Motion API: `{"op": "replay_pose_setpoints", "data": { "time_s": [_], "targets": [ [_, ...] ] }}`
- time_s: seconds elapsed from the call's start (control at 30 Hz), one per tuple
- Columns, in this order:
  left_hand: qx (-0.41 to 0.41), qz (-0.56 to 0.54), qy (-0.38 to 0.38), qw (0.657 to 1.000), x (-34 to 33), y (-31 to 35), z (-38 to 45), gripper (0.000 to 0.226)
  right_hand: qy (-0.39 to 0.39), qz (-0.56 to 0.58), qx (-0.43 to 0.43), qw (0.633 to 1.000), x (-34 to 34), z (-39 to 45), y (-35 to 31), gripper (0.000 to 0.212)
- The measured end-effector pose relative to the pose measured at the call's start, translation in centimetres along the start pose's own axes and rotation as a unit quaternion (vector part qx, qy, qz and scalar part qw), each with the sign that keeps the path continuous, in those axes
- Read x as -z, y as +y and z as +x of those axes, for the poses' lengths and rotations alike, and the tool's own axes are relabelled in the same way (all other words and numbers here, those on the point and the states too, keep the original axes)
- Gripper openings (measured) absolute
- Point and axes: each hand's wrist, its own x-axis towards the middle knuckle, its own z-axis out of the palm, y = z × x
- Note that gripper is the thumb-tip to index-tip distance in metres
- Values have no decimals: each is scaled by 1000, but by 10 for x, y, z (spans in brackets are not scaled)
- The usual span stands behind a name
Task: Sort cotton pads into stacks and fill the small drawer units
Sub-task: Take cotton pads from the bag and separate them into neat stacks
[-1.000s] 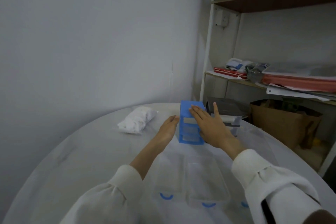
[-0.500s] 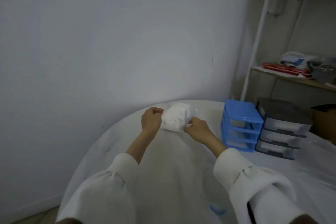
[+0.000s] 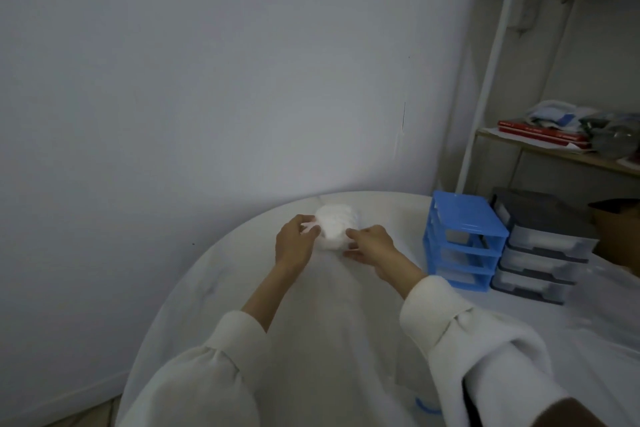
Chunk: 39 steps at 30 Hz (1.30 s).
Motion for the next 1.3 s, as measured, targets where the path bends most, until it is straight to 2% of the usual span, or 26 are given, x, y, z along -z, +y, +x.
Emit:
{"op": "replay_pose_setpoints", "data": {
  "time_s": [0.13, 0.27, 0.4, 0.57, 0.7, 0.83, 0.97, 1.13, 1.23, 1.3],
  "targets": [
    [-25, -35, 18, 999, 10, 13, -21, 26, -11, 95, -16, 995, 9, -21, -16, 45],
    [-67, -41, 55, 995, 21, 24, -48, 21, -33, 94, 0, 995, 19, -54, -27, 28],
    [-113, -59, 87, 988, 30, 36, -85, 20, -29, 92, 51, 994, 30, -94, -24, 25],
    [-154, -95, 109, 977, 29, 39, -149, 21, -7, 103, 103, 989, 42, -148, 0, 26],
    [-184, -129, 137, 965, 24, 21, -201, 18, -37, 215, 71, 973, 54, -189, 32, 19],
    [-213, -96, 135, 963, 25, 12, -229, 20, -43, 259, 64, 963, 56, -209, 62, 15],
    [-239, -24, 86, 967, 29, 5, -243, 6, -38, 235, 78, 968, 48, -216, 83, 10],
    [-259, 41, 41, 964, 34, -3, -243, 31, -39, 183, 142, 972, 35, -218, 102, 4],
    [-282, 85, 49, 954, 33, -8, -239, 30, 0, 81, 186, 979, 34, -220, 111, 6],
    [-301, 123, 55, 944, 33, -11, -238, 28, 15, 60, 219, 974, 33, -222, 114, 8]
  ]
}}
